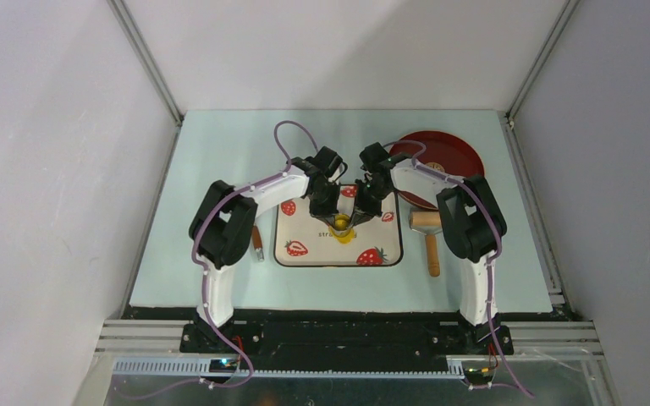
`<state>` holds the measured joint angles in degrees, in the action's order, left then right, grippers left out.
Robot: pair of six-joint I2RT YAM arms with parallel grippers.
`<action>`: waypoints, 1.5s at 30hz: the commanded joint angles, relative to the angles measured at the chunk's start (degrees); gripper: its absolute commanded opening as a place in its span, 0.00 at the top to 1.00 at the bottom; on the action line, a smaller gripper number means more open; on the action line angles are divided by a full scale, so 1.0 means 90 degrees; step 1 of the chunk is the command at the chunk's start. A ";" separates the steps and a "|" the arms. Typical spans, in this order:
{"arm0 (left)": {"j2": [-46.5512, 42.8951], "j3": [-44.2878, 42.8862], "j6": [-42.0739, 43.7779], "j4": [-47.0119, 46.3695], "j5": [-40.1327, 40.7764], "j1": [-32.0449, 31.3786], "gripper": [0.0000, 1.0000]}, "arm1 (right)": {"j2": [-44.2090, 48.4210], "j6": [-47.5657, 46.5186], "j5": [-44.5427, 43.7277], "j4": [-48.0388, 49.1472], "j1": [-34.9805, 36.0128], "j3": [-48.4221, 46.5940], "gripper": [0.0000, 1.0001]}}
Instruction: Roll out the dumpling wrappers from the dough
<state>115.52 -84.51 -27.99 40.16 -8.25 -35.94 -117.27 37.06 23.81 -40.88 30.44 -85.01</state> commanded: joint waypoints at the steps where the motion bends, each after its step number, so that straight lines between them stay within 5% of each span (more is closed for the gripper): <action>1: 0.0618 0.0251 -0.0040 -0.0298 -0.0176 -0.0112 1.00 | -0.0521 -0.0012 -0.0235 0.0048 0.0197 0.0065 1.00; 32: 0.0312 0.0987 -0.0145 -0.0764 0.0094 -0.0146 1.00 | -0.0810 -0.0065 -0.0959 -0.0112 0.0520 0.0228 1.00; 45: 0.0345 0.1053 -0.0105 -0.0755 -0.0001 -0.0125 1.00 | -0.0871 0.0015 -0.0414 -0.0004 0.0421 0.0200 1.00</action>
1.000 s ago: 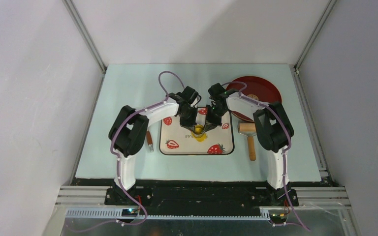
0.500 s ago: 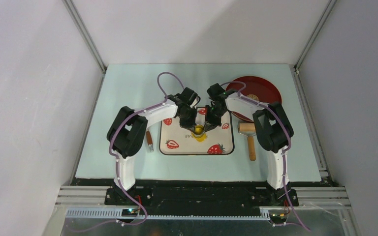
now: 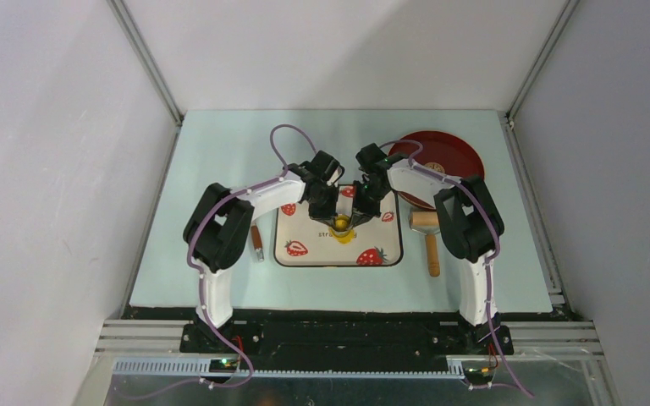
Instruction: Roll out the dumpling wrappers from the dough
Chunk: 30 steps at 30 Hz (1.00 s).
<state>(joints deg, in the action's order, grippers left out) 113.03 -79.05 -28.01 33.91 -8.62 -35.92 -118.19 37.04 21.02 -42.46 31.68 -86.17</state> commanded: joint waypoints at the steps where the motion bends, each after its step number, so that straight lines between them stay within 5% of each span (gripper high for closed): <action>1: 0.0607 0.0439 -0.0101 -0.0060 0.0030 -0.0122 1.00 | -0.0762 0.0017 -0.0067 0.0194 0.0253 0.0334 1.00; 12: 0.0120 0.0301 -0.0036 0.0093 -0.0291 0.0138 0.99 | -0.0793 -0.0036 0.0167 -0.0211 0.0191 0.0025 1.00; 30: -0.1101 -0.0011 -0.0148 0.0235 -0.0370 0.0579 0.65 | -0.0949 -0.0177 0.0065 -0.0566 0.0220 -0.0179 1.00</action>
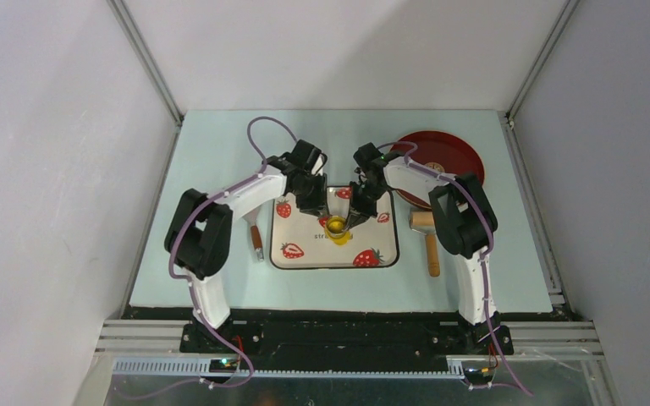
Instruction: Roll out the dumpling wrappers from the dough
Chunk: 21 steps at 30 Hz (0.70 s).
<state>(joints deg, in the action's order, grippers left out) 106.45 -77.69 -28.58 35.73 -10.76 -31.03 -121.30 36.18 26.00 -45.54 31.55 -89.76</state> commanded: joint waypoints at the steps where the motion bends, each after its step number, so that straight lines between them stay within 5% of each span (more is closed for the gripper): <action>1: -0.0372 -0.0174 -0.0076 0.0032 -0.0142 0.0036 0.65 | -0.0604 -0.0084 -0.0489 -0.0223 0.0230 0.0218 1.00; 3: -0.0339 -0.0176 -0.0031 0.0027 -0.0231 0.0030 0.65 | -0.0605 -0.0085 -0.0487 -0.0225 0.0229 0.0217 1.00; 4: -0.0301 -0.0171 -0.0024 0.0031 -0.0298 0.0030 0.66 | 0.0279 -0.0085 -0.0487 -0.0219 0.0228 0.0217 1.00; 7: -0.0200 -0.0144 0.0081 0.0031 -0.0382 0.0002 0.69 | -0.0574 -0.0086 -0.0477 -0.0197 0.0234 0.0208 1.00; 21: 0.0213 0.0122 0.0213 0.0026 -0.0359 -0.0188 0.80 | -0.0615 -0.0095 -0.0415 -0.0156 0.0222 0.0200 1.00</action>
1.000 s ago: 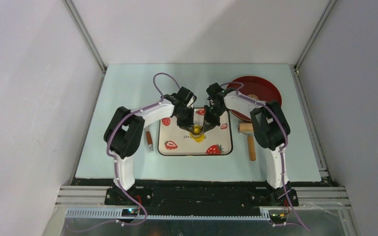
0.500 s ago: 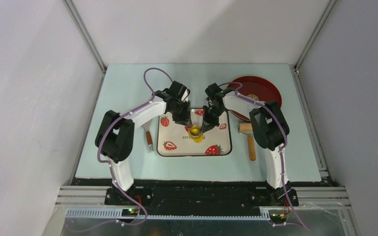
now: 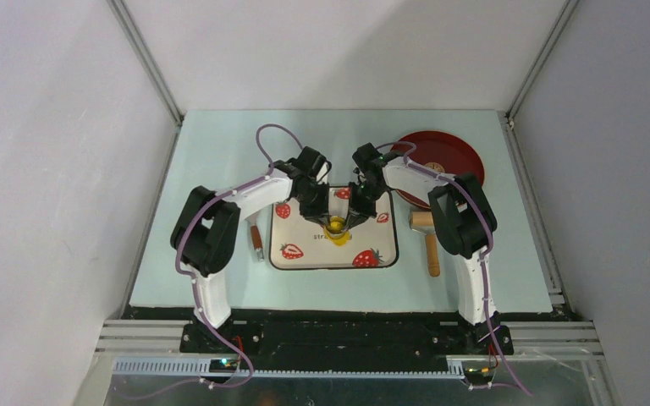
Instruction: Roll out the dumpling wrappers from the dough
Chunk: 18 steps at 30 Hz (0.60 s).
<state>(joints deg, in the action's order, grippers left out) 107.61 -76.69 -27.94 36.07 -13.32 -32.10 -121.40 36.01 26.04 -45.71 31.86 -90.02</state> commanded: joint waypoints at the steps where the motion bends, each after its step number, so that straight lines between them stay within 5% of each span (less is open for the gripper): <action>1: 0.0118 0.0008 0.0138 -0.0007 -0.0069 -0.0067 0.80 | -0.0598 -0.0080 -0.0416 -0.0136 0.0190 0.0232 1.00; 8: 0.0200 0.0030 0.0137 -0.0017 0.0013 -0.0076 0.99 | -0.0610 -0.0094 -0.0387 -0.0121 0.0190 0.0231 1.00; 18: 0.0277 0.0045 0.0162 -0.0017 0.0065 -0.0104 1.00 | -0.0655 -0.0117 -0.0327 -0.0123 0.0207 0.0236 1.00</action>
<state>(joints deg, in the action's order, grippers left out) 109.03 -76.62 -27.83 36.25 -12.97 -32.45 -121.58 35.97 26.59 -45.71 31.77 -90.04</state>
